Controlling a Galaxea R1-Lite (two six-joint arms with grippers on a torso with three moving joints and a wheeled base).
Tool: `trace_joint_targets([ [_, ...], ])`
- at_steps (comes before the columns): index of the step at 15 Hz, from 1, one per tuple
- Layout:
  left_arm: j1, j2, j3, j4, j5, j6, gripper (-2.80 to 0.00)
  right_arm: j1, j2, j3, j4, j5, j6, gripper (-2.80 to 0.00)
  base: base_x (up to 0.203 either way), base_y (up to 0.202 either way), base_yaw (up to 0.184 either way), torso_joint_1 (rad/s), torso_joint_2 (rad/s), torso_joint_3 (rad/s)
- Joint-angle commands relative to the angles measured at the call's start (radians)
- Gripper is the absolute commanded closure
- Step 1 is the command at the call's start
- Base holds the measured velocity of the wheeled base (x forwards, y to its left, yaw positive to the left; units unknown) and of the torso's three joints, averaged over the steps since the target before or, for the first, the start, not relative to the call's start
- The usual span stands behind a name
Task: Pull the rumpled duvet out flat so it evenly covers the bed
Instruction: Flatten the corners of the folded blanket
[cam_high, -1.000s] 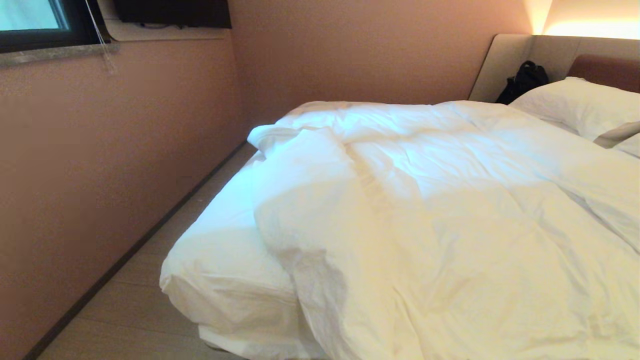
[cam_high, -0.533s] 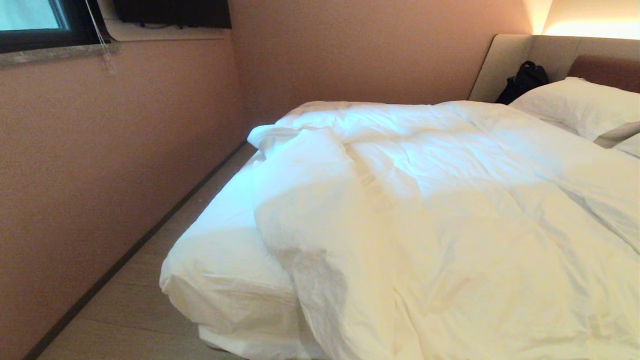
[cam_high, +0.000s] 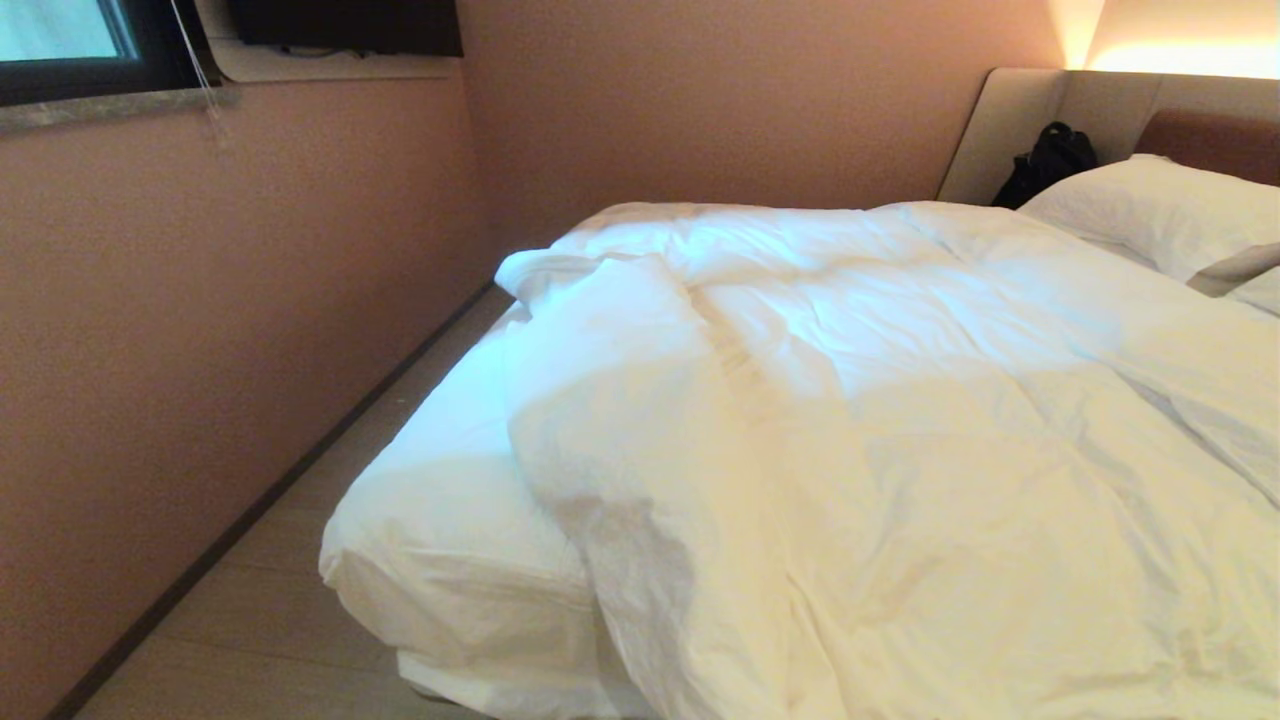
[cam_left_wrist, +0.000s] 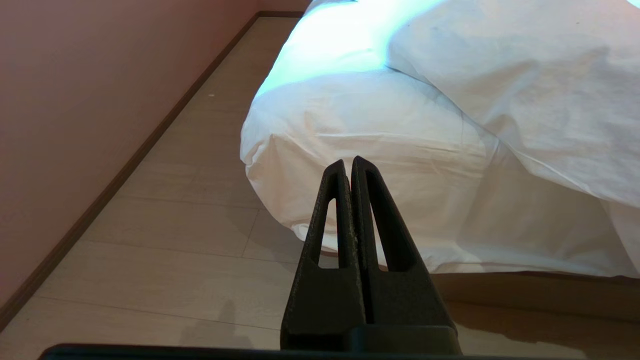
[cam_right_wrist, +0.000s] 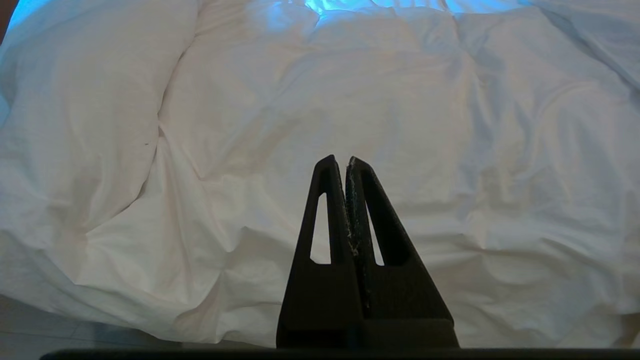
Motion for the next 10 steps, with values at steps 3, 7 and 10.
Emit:
trace_joint_targets([
  [3,0.001,0.0,0.0,0.0,0.0,-0.001,0.0,0.0,0.0,0.0,0.001,0.0,0.0,0.0,0.0,0.0,0.0,0.0,0.0,0.0],
  [7,0.001,0.0,0.0,0.0,0.0,0.0,0.0,0.0,0.0,0.001,0.001,0.0,0.0,0.0,0.0,0.0,0.0,0.0,0.0,0.0],
  [10,0.001,0.0,0.0,0.0,0.0,0.0,0.0,0.0,0.0,0.0,0.001,0.0,0.0,0.0,0.0,0.0,0.0,0.0,0.0,0.0],
])
